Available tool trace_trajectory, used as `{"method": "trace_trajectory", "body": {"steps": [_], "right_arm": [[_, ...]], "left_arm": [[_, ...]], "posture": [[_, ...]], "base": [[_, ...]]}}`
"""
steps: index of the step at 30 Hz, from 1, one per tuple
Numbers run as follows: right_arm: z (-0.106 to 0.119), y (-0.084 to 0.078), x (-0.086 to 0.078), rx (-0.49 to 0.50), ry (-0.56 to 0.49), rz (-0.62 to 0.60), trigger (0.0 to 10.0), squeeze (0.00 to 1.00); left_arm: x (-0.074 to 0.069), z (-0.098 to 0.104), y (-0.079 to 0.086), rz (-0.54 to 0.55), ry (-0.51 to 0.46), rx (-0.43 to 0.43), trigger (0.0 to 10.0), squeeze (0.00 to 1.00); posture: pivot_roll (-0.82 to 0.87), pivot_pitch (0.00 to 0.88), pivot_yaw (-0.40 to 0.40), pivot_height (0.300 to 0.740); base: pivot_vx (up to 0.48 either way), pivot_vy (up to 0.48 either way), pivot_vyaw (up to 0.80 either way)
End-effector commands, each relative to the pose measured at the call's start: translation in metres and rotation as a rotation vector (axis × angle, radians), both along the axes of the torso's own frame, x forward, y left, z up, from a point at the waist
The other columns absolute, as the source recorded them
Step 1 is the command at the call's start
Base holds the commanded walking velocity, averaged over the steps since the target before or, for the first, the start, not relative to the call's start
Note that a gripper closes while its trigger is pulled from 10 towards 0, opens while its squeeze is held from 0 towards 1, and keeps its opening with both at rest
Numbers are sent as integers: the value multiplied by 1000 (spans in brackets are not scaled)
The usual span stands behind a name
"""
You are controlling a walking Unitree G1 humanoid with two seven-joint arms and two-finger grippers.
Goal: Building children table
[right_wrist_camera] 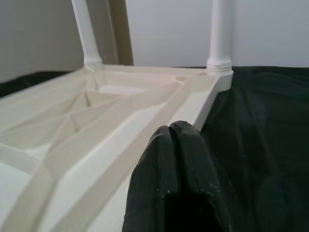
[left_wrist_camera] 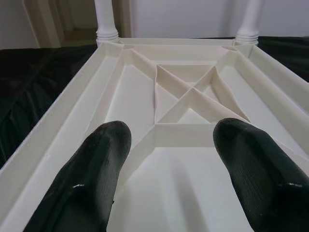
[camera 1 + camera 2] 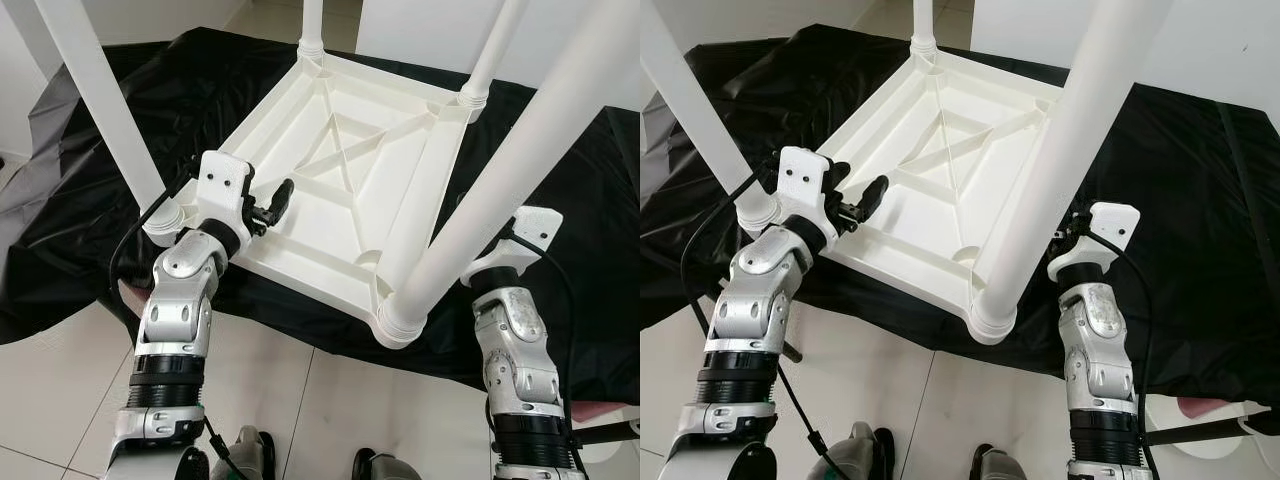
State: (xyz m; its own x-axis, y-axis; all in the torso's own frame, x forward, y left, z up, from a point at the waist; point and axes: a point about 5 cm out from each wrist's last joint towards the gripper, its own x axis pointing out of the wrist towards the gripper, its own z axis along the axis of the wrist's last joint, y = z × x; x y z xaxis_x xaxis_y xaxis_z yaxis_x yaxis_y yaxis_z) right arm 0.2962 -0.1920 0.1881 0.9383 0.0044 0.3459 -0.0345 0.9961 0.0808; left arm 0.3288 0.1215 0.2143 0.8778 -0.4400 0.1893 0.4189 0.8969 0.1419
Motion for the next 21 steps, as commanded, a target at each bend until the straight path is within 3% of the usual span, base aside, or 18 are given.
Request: {"method": "trace_trajectory", "body": {"steps": [1,2,3,6,13,17,21], "right_arm": [[-7,-3,-2,-8,23,-17,10000,0],[-8,-5,-4,7,27,-35,10000,545],[-10,-7,-7,20,30,-51,10000,1000],[-12,-9,-10,31,31,-67,10000,1000],[-19,1,-36,42,28,-21,10000,1000],[-29,2,-56,23,81,92,10000,1000],[-31,0,-62,-8,100,137,10000,1000]], "left_arm": [[-3,2,-2,-11,-21,-5,10000,0],[-5,2,-2,-14,-24,-10,10000,0],[-7,3,-2,-18,-25,-18,10000,0],[-10,2,-2,-28,-20,-32,10000,0],[-18,-3,3,-66,-26,18,10000,0],[-28,-14,7,-168,1,63,10000,0],[-31,-19,9,-201,25,75,10000,0]], "posture": [[109,181,-14,740],[107,180,-10,740],[105,179,-9,740],[105,179,-9,740],[91,174,-8,740],[66,172,8,740],[60,173,13,740]], "base": [[0,0,0],[0,0,0],[0,0,0],[0,0,0],[0,0,0],[0,0,0],[0,0,0]]}}
